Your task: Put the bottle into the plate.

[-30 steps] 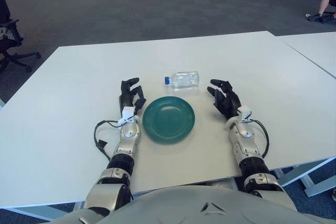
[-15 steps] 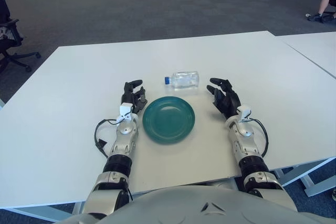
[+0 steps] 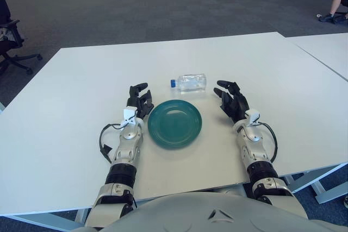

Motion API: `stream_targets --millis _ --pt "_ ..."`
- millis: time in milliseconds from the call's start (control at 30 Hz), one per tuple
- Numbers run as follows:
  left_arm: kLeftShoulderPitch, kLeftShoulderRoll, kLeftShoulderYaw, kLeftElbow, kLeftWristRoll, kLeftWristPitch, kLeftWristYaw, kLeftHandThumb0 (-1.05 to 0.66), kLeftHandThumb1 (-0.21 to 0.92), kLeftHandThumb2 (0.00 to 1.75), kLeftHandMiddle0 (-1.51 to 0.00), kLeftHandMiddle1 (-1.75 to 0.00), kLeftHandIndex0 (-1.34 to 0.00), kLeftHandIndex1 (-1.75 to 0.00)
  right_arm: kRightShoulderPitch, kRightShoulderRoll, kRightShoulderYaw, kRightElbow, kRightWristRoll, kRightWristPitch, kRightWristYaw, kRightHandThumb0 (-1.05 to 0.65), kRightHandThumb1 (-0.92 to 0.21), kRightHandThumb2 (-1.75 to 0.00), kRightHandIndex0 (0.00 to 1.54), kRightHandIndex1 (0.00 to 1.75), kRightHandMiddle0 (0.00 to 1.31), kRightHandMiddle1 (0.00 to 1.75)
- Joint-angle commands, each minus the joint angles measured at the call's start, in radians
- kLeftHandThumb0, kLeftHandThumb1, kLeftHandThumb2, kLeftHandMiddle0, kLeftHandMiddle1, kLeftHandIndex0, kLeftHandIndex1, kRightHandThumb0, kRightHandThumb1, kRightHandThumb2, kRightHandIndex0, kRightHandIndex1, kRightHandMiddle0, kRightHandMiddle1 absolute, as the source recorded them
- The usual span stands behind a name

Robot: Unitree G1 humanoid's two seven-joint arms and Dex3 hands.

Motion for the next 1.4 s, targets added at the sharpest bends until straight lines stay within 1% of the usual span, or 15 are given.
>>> stream_targets --millis 0,500,567,633,700,733,767,800,867,933,1000,1133,1267,1333,1367 --pt "0.006 0.003 0.0 -0.014 0.003 0.018 0.0 -0.68 0.92 0.69 -0.33 -0.63 0.0 -1.15 -0.022 -0.003 0.002 0.002 0.008 -0.016 0.008 -0.54 -0.92 -0.73 0.32 0.38 0.07 1.05" --pt "-0.01 -0.003 0.006 0.024 0.037 0.0 0.058 -0.67 0.92 0.7 -0.38 -0.65 -0.06 -1.19 -0.031 -0.014 -0.007 -0.002 0.008 0.002 0.004 -0.53 -0.92 -0.73 0.32 0.38 0.07 1.05" --pt "-0.011 -0.004 0.004 0.027 0.044 -0.003 0.067 -0.66 0.92 0.7 -0.39 -0.65 -0.07 -1.19 -0.036 -0.017 -0.011 -0.01 0.005 0.019 -0.01 -0.51 -0.92 -0.71 0.33 0.39 0.09 1.06" --pt "-0.016 -0.004 0.004 0.036 0.048 -0.008 0.075 -0.66 0.92 0.71 -0.39 -0.65 -0.07 -1.19 -0.044 -0.022 -0.015 -0.079 0.0 0.074 -0.037 -0.5 -0.91 -0.69 0.34 0.39 0.1 1.06" --pt "-0.023 -0.003 0.005 0.052 0.051 -0.015 0.083 -0.65 0.92 0.71 -0.39 -0.64 -0.07 -1.18 -0.055 -0.03 -0.019 -0.195 -0.008 0.167 -0.075 -0.48 -0.9 -0.67 0.35 0.4 0.11 1.06" --pt "-0.025 -0.003 0.005 0.058 0.054 -0.021 0.087 -0.65 0.92 0.72 -0.39 -0.64 -0.07 -1.18 -0.068 -0.027 -0.022 -0.241 -0.017 0.191 -0.102 -0.48 -0.9 -0.66 0.35 0.4 0.12 1.07" --pt "-0.026 -0.003 0.005 0.065 0.057 -0.03 0.092 -0.64 0.92 0.72 -0.39 -0.64 -0.07 -1.18 -0.111 -0.034 -0.034 -0.28 -0.03 0.192 -0.136 -0.47 -0.89 -0.66 0.36 0.41 0.12 1.07" --pt "-0.026 -0.004 0.005 0.069 0.059 -0.036 0.095 -0.64 0.92 0.72 -0.39 -0.64 -0.07 -1.18 -0.14 -0.04 -0.042 -0.304 -0.038 0.189 -0.159 -0.45 -0.85 -0.69 0.37 0.45 0.14 1.07" --pt "-0.03 -0.004 0.004 0.083 0.061 -0.048 0.102 -0.63 0.92 0.72 -0.39 -0.64 -0.07 -1.17 -0.184 -0.054 -0.054 -0.301 -0.046 0.166 -0.182 -0.42 -0.78 -0.76 0.37 0.54 0.16 1.09" --pt "-0.032 -0.006 0.003 0.089 0.061 -0.057 0.105 -0.63 0.92 0.73 -0.39 -0.63 -0.07 -1.16 -0.223 -0.075 -0.062 -0.27 -0.056 0.121 -0.194 -0.41 -0.75 -0.79 0.36 0.59 0.16 1.08" --pt "-0.036 -0.006 0.002 0.1 0.061 -0.065 0.108 -0.63 0.92 0.73 -0.39 -0.63 -0.07 -1.16 -0.248 -0.084 -0.058 -0.257 -0.071 0.091 -0.206 -0.4 -0.73 -0.81 0.35 0.62 0.15 1.08" --pt "-0.042 -0.007 -0.002 0.122 0.069 -0.091 0.117 -0.63 0.92 0.74 -0.39 -0.6 -0.06 -1.13 -0.281 -0.1 -0.031 -0.322 -0.103 0.062 -0.209 -0.38 -0.7 -0.85 0.32 0.66 0.11 1.06" --pt "-0.05 -0.006 -0.007 0.145 0.078 -0.114 0.123 -0.64 0.92 0.75 -0.39 -0.58 -0.06 -1.12 -0.293 -0.105 -0.017 -0.392 -0.099 0.084 -0.197 -0.36 -0.68 -0.87 0.3 0.69 0.07 1.06" --pt "-0.054 -0.006 -0.009 0.154 0.081 -0.123 0.127 -0.64 0.92 0.76 -0.38 -0.57 -0.06 -1.11 -0.319 -0.1 -0.01 -0.411 -0.094 0.1 -0.198 -0.33 -0.66 -0.9 0.29 0.7 0.06 1.06" --pt "-0.056 -0.007 -0.01 0.159 0.082 -0.127 0.128 -0.64 0.92 0.76 -0.38 -0.57 -0.06 -1.11 -0.347 -0.114 -0.015 -0.42 -0.089 0.115 -0.193 -0.32 -0.65 -0.91 0.28 0.7 0.06 1.07"
